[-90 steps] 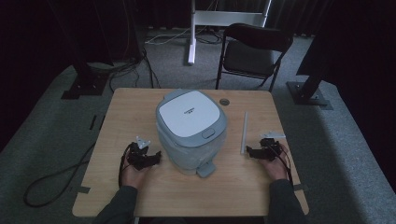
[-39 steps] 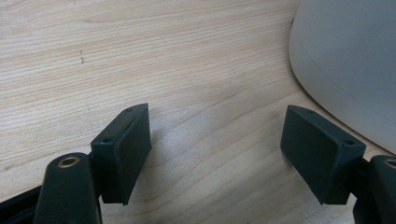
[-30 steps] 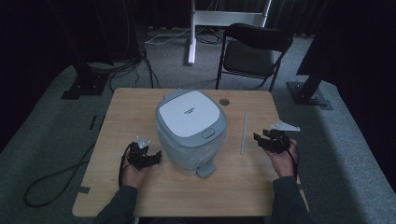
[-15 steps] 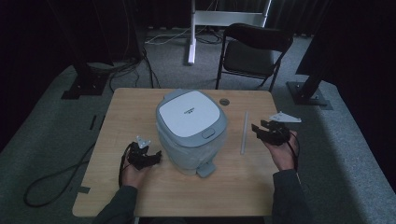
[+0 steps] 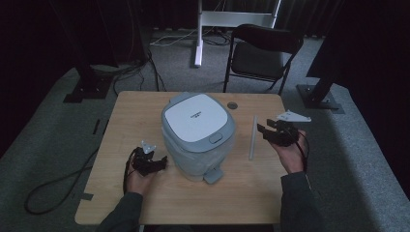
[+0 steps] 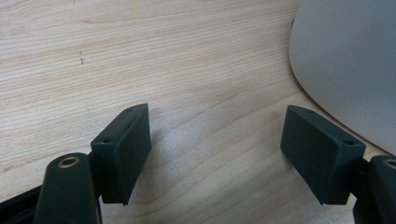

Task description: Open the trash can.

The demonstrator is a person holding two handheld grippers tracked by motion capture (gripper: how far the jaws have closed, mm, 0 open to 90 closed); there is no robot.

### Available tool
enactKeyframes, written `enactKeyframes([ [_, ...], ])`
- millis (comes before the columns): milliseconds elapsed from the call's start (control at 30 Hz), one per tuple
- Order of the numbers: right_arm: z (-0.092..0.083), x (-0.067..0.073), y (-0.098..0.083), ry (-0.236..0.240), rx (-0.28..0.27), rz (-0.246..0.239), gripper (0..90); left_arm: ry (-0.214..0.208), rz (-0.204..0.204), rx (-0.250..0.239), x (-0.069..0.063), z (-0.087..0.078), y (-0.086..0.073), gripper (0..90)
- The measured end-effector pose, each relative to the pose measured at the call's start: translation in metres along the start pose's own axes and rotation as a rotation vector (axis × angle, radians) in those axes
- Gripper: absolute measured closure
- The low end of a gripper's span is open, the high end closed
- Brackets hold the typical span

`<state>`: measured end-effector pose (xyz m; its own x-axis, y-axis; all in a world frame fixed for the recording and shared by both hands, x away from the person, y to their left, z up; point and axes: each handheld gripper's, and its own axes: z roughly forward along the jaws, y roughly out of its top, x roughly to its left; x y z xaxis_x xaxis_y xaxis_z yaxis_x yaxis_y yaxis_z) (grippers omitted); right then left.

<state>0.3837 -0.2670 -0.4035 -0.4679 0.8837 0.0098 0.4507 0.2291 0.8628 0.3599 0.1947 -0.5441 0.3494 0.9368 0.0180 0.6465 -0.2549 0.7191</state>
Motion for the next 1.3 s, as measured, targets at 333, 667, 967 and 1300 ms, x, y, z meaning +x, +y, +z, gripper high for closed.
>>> enactKeyframes([
  [333,-0.008,0.006,0.012,0.032,-0.028,-0.012,50.4,0.0,-0.001,-0.001,0.0,0.0,0.0,24.2],
  [667,-0.017,0.017,0.024,0.103,-0.06,-0.025,49.5,0.0,0.0,0.0,0.0,0.0,0.0,24.3],
  [967,-0.021,0.032,0.035,0.153,-0.075,-0.062,48.2,0.001,0.0,0.0,0.0,0.0,0.0,24.3],
  [1300,-0.027,0.046,0.043,0.202,-0.093,-0.09,49.6,0.001,0.0,0.0,0.0,0.0,0.0,24.3],
])
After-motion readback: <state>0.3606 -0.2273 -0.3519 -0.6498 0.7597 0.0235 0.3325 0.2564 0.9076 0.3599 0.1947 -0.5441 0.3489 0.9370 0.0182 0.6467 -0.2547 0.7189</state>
